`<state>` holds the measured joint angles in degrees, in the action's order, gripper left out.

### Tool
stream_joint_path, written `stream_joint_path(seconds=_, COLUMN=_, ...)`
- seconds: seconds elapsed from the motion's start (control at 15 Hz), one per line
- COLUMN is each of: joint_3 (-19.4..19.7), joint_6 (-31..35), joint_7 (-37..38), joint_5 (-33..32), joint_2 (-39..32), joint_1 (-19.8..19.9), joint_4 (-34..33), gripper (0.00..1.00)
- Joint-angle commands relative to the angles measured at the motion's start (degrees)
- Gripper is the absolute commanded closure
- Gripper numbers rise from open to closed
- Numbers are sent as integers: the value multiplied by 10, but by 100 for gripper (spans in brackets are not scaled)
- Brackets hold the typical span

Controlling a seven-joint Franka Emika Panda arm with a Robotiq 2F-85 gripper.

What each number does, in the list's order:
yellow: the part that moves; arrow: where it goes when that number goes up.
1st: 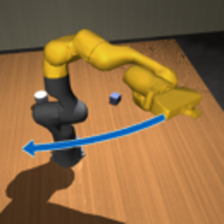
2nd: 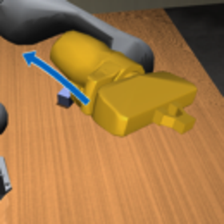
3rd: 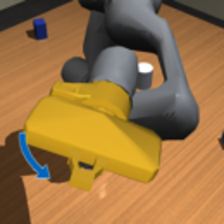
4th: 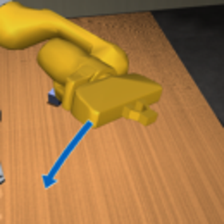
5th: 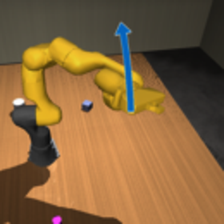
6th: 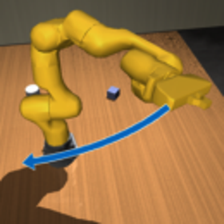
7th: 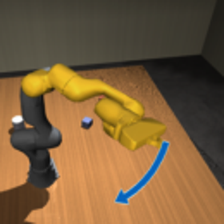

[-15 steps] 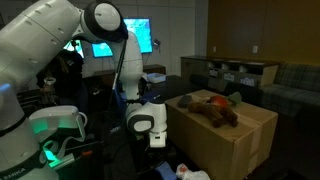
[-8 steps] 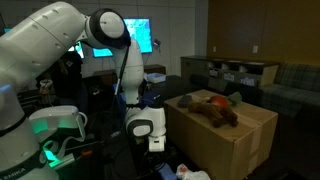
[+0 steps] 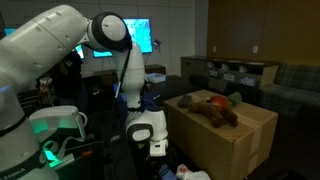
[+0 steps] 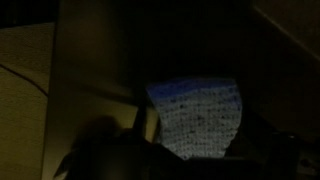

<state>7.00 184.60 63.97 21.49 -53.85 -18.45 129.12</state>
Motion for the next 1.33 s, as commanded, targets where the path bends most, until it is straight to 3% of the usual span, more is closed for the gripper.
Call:
stream_joint_path(seconds=0.0, joint_3=29, joint_6=13, joint_7=-13, joint_5=13, joint_2=-9, joint_1=-6, joint_4=-14, gripper=0)
stream_joint_path(seconds=0.4, joint_3=51, joint_6=4, joint_7=-30, joint_5=6, joint_2=-16, joint_1=16, joint_4=-42, gripper=0)
stream_joint_path(seconds=1.27, joint_3=18, joint_6=-10, joint_7=-138, joint_5=-1, joint_2=7, joint_1=59, joint_4=-33, gripper=0)
